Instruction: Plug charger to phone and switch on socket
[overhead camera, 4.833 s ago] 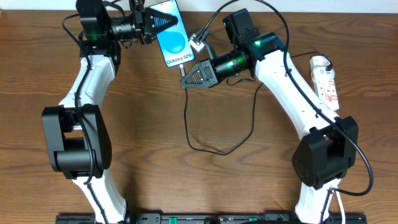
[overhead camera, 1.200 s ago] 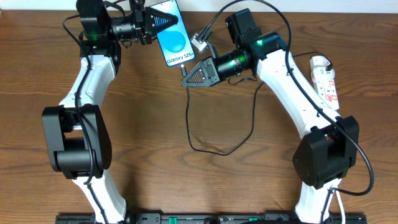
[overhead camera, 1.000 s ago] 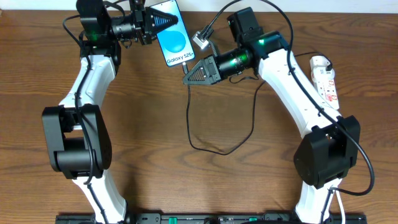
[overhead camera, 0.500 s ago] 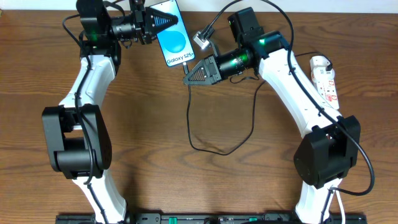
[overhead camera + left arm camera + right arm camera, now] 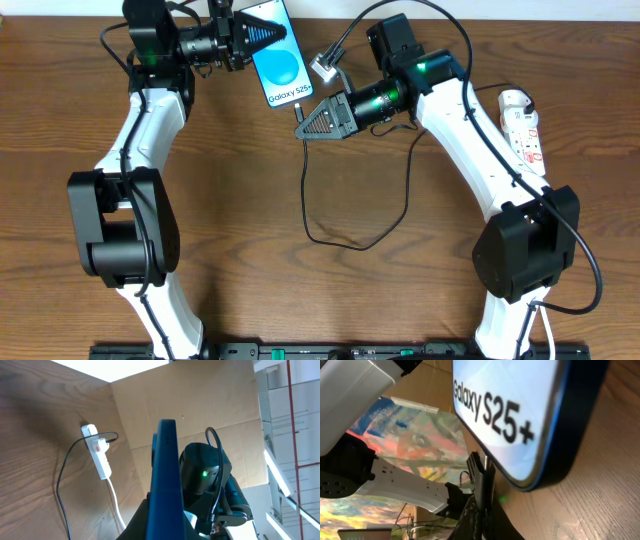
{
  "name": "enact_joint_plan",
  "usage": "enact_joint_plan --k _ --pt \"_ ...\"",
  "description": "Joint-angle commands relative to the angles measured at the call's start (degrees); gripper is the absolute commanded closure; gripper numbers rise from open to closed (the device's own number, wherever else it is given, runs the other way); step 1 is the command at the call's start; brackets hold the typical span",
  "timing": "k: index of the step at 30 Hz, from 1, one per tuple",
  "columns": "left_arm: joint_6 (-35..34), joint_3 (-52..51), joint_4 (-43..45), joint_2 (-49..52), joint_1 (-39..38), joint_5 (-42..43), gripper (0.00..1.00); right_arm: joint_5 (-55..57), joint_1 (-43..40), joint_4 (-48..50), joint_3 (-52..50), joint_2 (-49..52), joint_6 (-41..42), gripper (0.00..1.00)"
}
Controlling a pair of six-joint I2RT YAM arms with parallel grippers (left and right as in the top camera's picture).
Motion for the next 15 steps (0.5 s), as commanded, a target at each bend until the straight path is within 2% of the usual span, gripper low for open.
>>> enact_joint_plan --k 1,15 --pt "1.0 0.9 0.5 -1.1 -0.1 -0.5 0.93 -1.8 -0.1 0.0 0.3 -0.9 -1.6 0.99" --pt "1.0 0.9 0.5 -1.1 -0.4 0.5 0.93 -1.8 -0.1 0.4 0.3 -0.9 -1.5 0.99"
